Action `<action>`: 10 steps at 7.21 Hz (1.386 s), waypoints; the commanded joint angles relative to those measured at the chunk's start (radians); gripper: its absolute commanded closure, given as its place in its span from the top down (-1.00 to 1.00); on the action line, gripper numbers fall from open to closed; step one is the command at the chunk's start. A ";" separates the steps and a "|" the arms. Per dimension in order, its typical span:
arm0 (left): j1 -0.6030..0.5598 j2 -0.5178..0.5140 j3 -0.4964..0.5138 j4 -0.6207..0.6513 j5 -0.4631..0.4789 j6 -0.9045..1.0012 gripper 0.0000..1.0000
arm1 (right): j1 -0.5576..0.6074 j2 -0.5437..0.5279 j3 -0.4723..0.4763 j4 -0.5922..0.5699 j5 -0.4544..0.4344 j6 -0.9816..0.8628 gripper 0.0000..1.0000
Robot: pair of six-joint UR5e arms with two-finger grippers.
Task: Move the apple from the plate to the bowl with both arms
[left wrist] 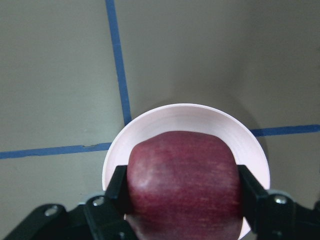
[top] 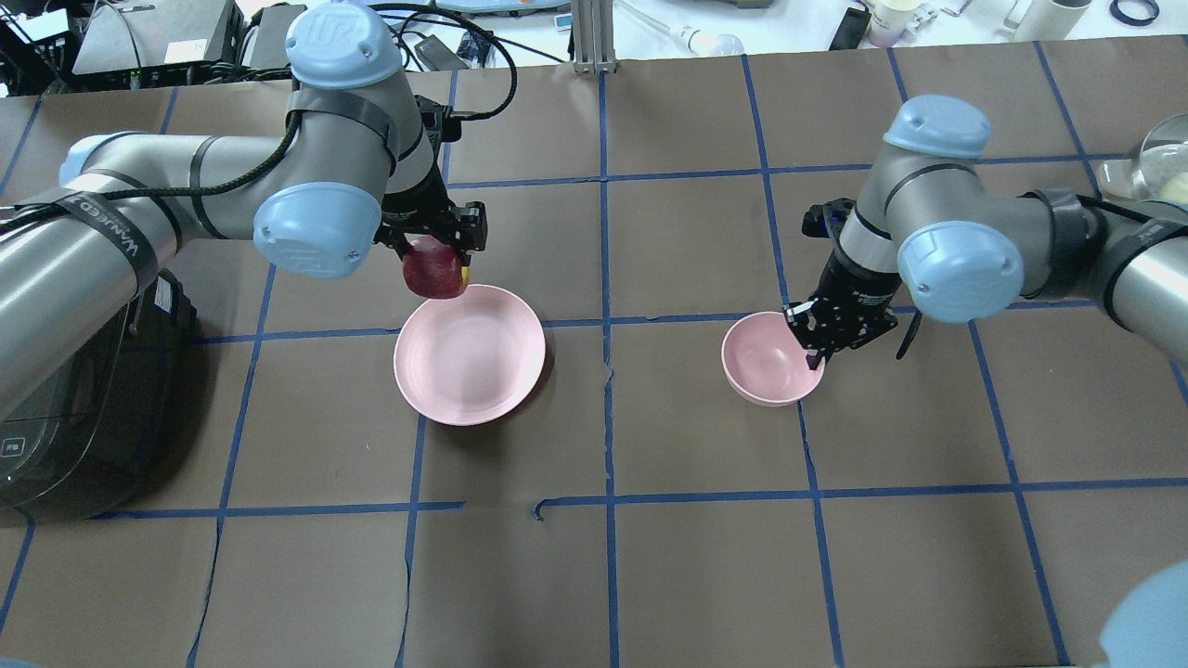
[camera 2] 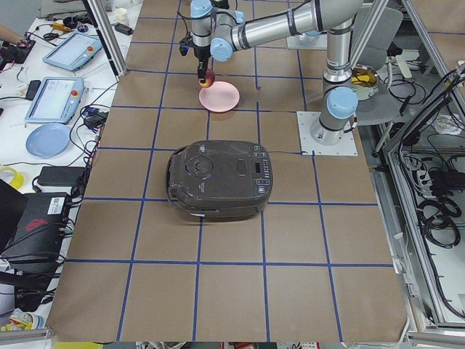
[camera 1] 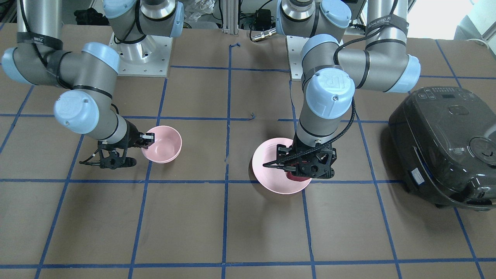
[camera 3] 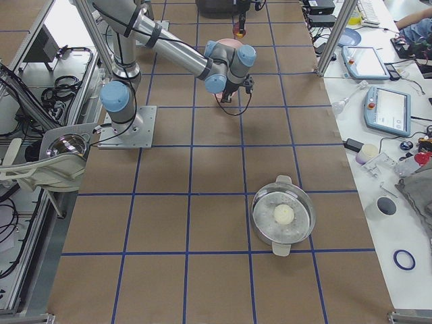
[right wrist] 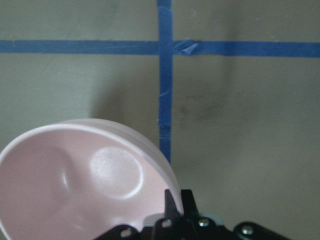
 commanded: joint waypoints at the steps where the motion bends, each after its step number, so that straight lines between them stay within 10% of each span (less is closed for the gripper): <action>1: 0.020 0.020 -0.005 -0.016 0.000 0.026 -0.71 | 0.035 0.004 0.018 -0.008 0.087 0.049 -1.00; 3: 0.000 0.024 -0.003 -0.029 -0.009 0.017 -0.77 | 0.036 0.014 0.021 -0.011 0.092 0.056 -1.00; 5: -0.023 0.014 -0.003 -0.026 -0.009 0.006 -0.83 | 0.036 0.031 0.023 -0.040 0.094 0.059 -0.56; 6: -0.026 0.018 -0.003 -0.026 -0.006 0.005 -0.83 | 0.036 0.031 0.023 -0.040 0.092 0.059 0.71; 7: -0.033 0.026 -0.003 -0.029 -0.004 0.003 -0.81 | 0.036 0.024 0.020 -0.040 0.090 0.063 1.00; 10: -0.138 0.038 0.007 -0.037 -0.015 -0.191 -0.84 | 0.018 -0.035 -0.167 0.133 0.017 0.080 1.00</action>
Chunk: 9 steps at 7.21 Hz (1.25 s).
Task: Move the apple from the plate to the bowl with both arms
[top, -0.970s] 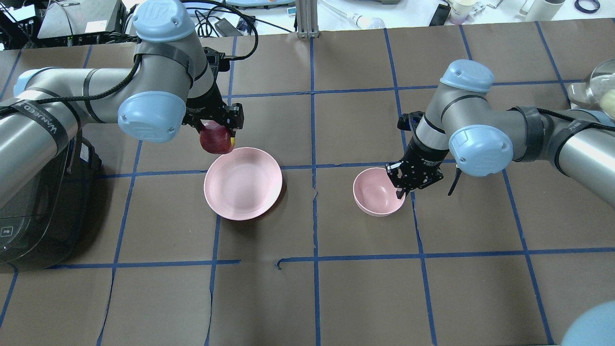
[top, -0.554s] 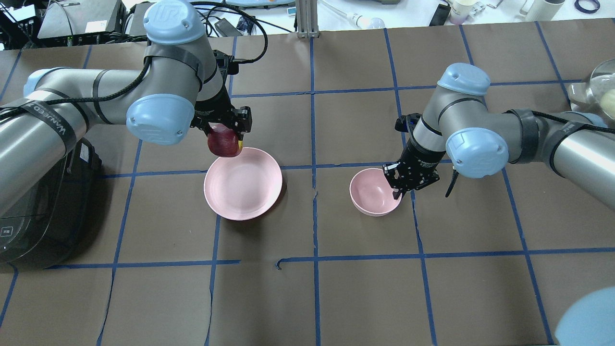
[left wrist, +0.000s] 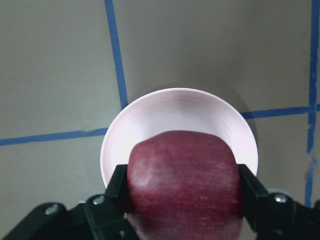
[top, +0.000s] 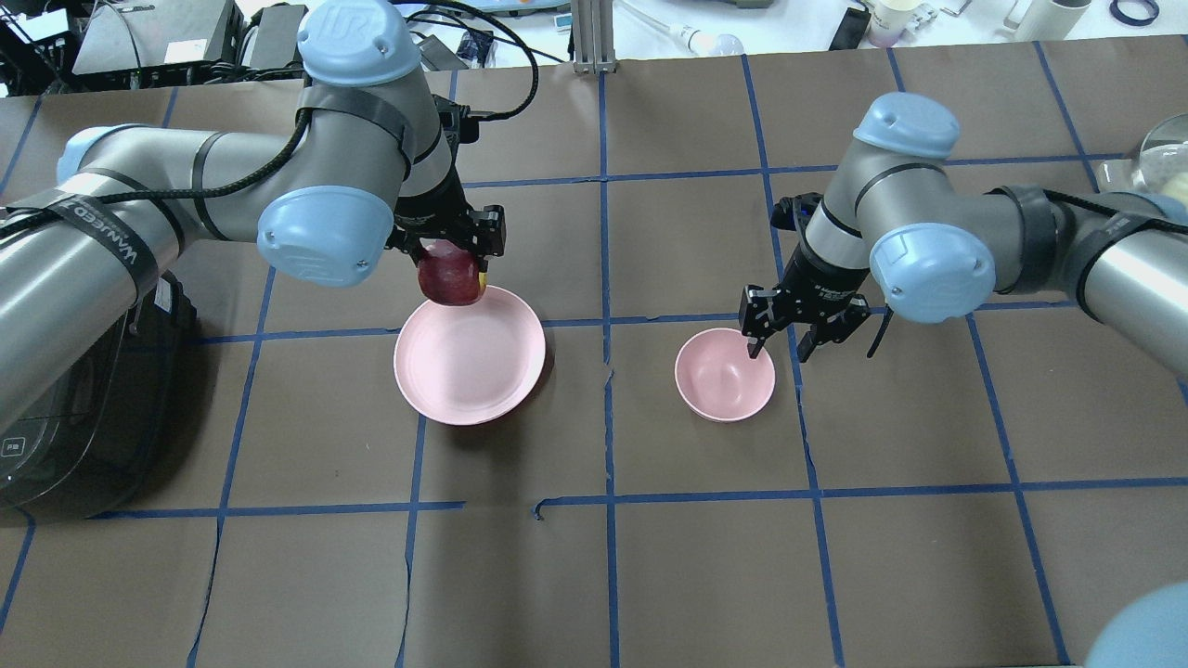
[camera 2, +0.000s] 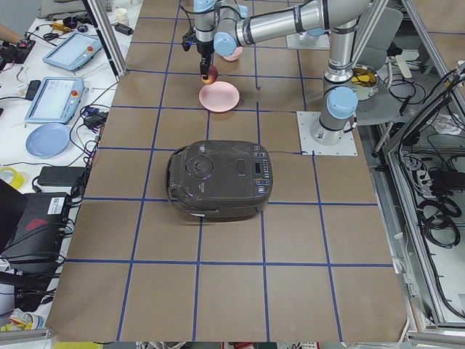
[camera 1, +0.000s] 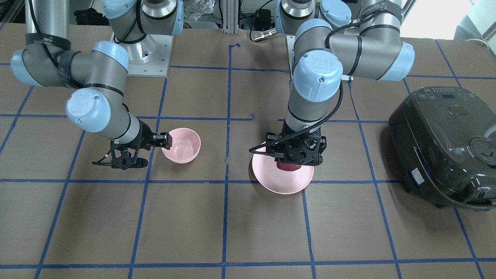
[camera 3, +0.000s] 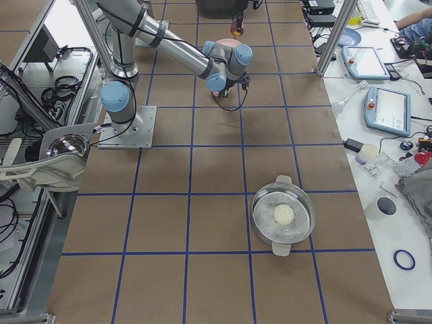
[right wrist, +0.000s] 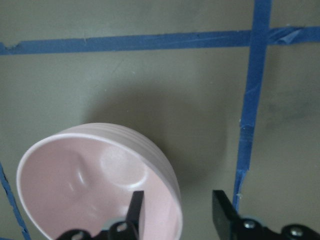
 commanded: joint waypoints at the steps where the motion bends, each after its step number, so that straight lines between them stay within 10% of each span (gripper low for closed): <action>1: -0.104 0.000 0.005 0.014 -0.034 -0.148 -0.84 | -0.026 -0.027 -0.220 0.217 -0.082 0.002 1.00; 9: -0.442 -0.173 0.020 0.324 -0.059 -0.535 -0.77 | -0.217 -0.210 -0.348 0.444 -0.205 -0.203 1.00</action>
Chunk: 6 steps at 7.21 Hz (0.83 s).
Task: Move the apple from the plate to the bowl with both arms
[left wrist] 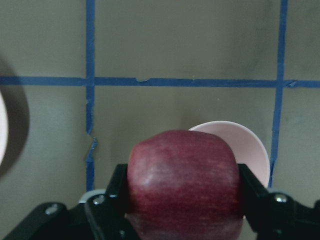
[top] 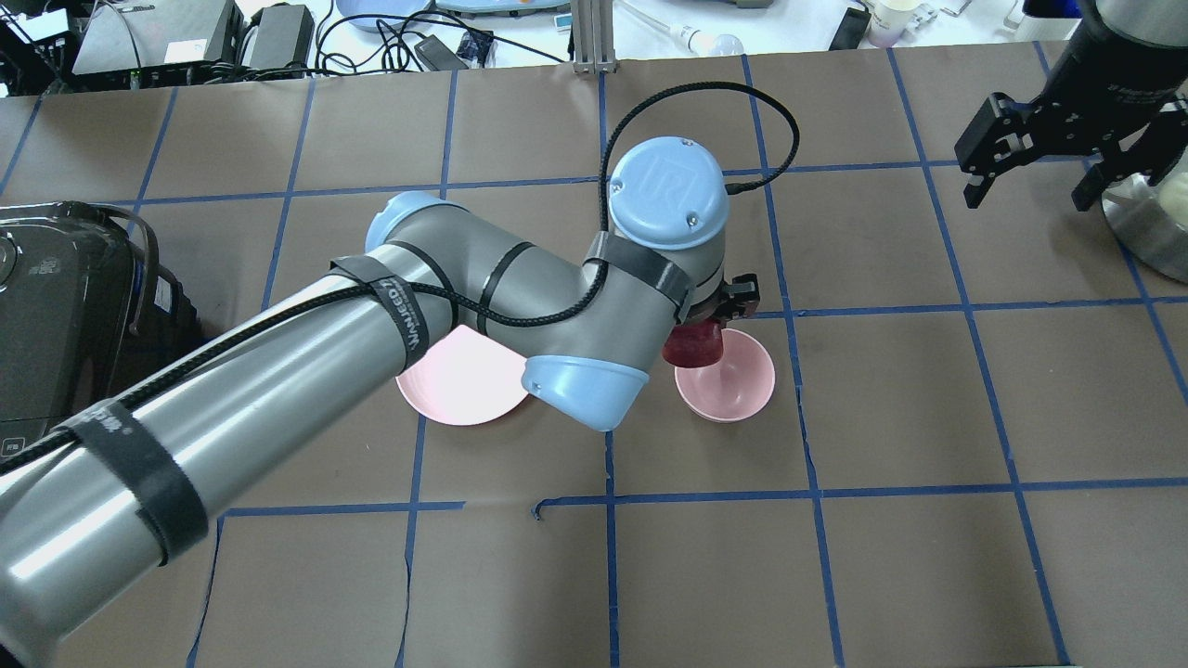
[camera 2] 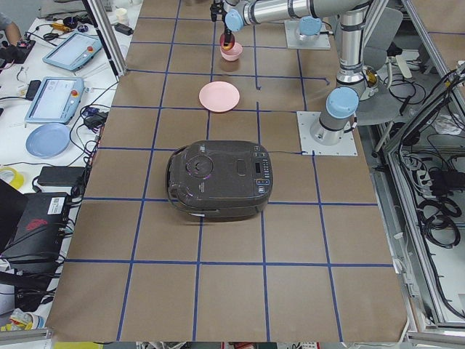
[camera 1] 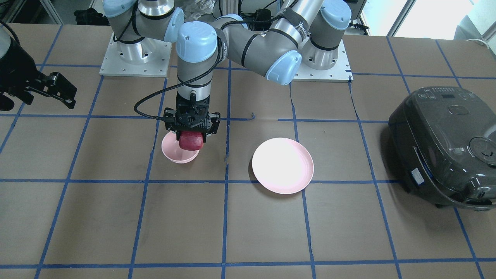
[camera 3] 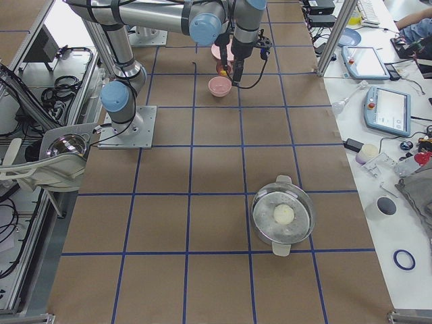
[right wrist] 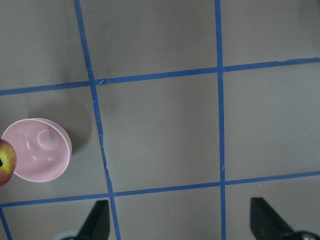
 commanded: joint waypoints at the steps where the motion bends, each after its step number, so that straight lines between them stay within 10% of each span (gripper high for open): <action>1: -0.033 -0.052 0.010 0.044 0.007 -0.055 -0.76 | -0.006 0.002 0.004 0.022 -0.008 -0.114 1.00; 6: -0.041 -0.087 0.010 0.058 0.007 -0.069 -0.71 | -0.006 -0.008 -0.141 0.150 0.001 -0.113 1.00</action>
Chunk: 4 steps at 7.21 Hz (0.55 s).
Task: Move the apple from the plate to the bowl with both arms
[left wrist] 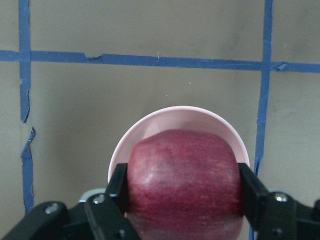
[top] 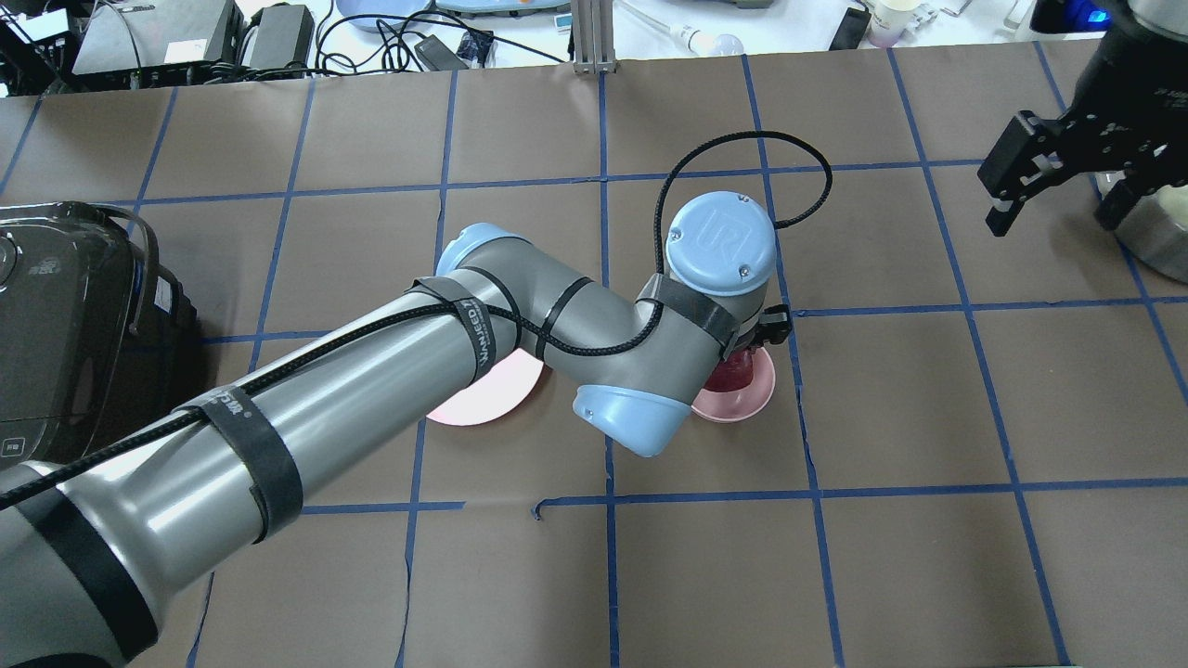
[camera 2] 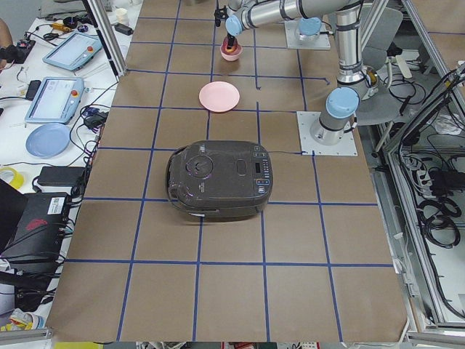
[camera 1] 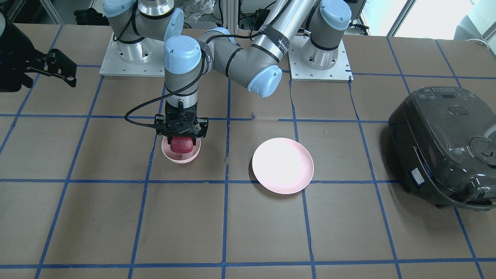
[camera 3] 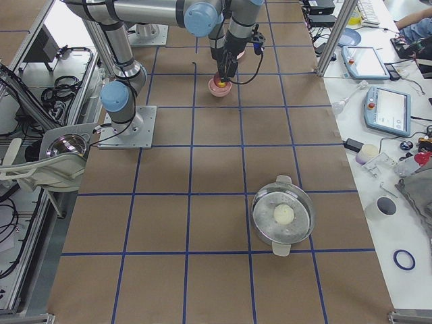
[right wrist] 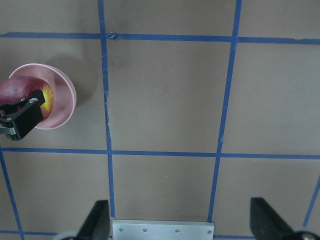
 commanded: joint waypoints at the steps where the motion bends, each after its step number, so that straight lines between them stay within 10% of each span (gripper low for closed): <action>1: -0.004 -0.019 -0.001 0.010 0.000 0.000 -0.68 | 0.004 0.027 -0.069 -0.048 0.001 0.006 1.00; 4: -0.005 -0.044 -0.001 0.035 0.000 -0.008 0.09 | 0.017 0.050 -0.073 -0.086 0.009 0.041 1.00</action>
